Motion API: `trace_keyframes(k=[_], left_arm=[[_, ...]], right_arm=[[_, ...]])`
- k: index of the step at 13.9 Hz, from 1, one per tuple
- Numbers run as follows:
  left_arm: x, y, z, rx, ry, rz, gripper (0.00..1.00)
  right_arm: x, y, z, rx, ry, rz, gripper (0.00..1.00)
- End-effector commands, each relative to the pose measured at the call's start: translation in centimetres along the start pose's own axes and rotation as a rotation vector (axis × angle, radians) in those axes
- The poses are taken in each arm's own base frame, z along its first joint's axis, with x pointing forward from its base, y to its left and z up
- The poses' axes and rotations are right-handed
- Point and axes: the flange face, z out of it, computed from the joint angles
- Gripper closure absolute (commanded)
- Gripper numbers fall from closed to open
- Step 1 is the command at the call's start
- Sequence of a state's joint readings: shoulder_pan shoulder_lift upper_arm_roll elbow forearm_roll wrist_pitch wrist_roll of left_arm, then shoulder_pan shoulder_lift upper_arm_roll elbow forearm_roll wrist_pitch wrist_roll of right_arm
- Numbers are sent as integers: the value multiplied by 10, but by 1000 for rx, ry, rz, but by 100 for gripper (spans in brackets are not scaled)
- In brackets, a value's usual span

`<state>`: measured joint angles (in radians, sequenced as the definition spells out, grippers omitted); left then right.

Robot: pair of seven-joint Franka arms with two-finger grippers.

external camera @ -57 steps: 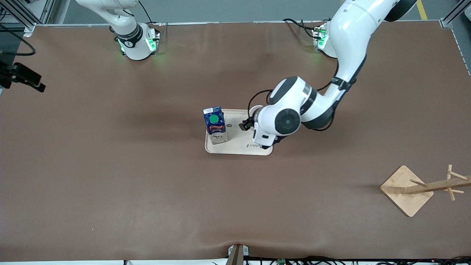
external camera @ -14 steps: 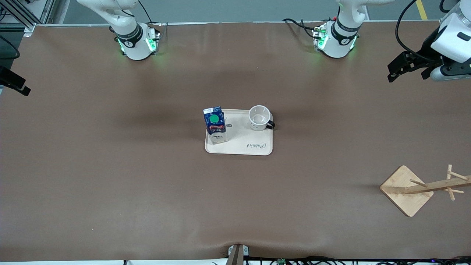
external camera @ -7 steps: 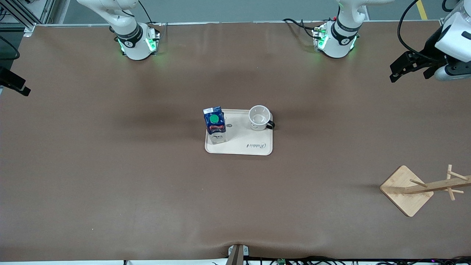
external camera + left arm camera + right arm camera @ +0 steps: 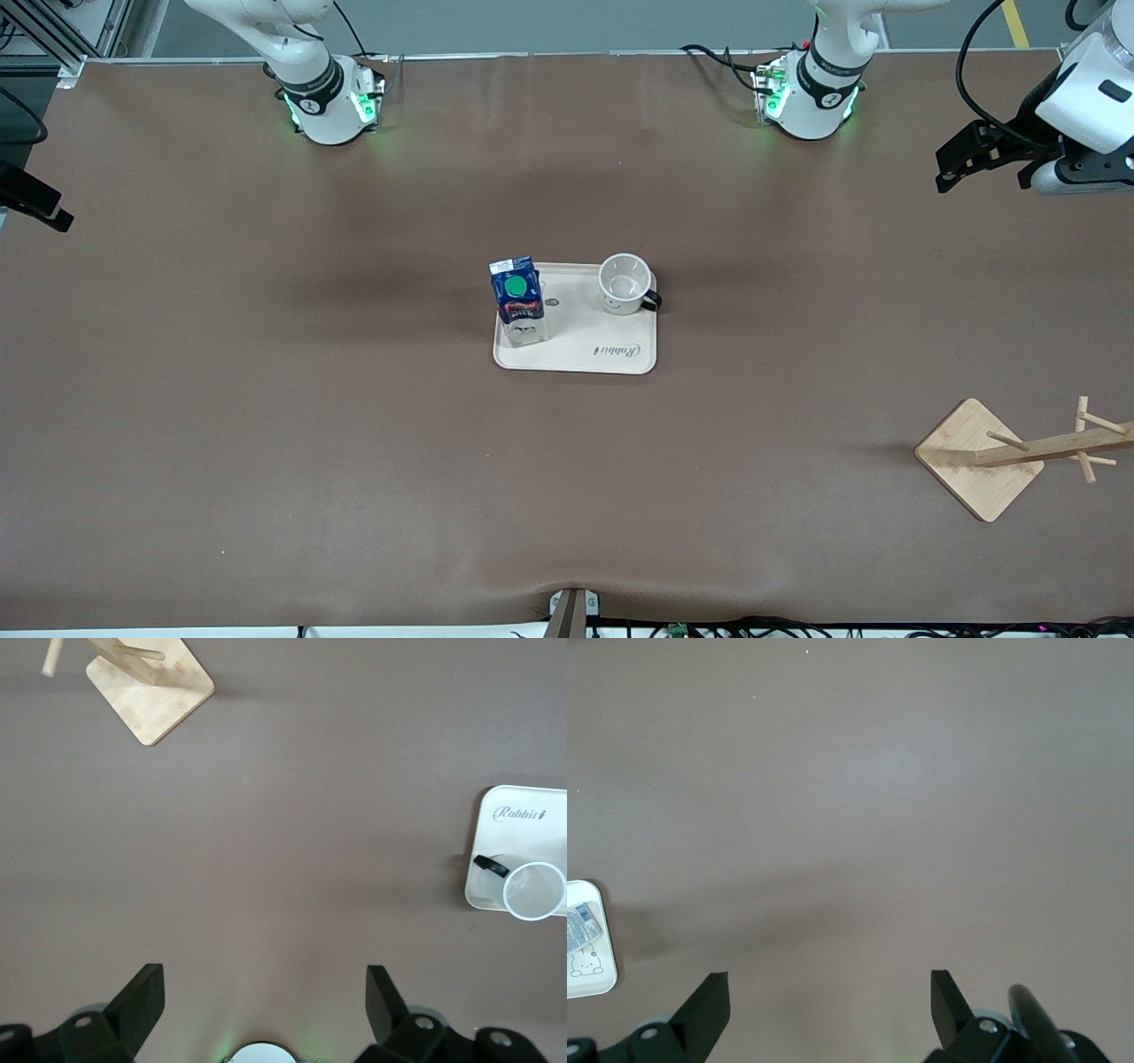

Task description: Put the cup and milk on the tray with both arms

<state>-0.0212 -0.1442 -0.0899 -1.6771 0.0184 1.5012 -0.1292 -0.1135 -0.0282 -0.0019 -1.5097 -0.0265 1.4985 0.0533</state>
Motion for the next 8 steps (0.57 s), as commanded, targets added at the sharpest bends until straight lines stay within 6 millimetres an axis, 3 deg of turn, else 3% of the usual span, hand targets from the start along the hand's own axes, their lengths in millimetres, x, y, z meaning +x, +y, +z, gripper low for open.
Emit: trace_keyframes(k=[1, 8], left_arm=[[0, -5, -7, 28, -1, 38, 0], [6, -6, -10, 7, 6, 26, 0]], right_arm=[[1, 3, -3, -9, 9, 18, 0], [3, 2, -1, -10, 6, 15, 0]])
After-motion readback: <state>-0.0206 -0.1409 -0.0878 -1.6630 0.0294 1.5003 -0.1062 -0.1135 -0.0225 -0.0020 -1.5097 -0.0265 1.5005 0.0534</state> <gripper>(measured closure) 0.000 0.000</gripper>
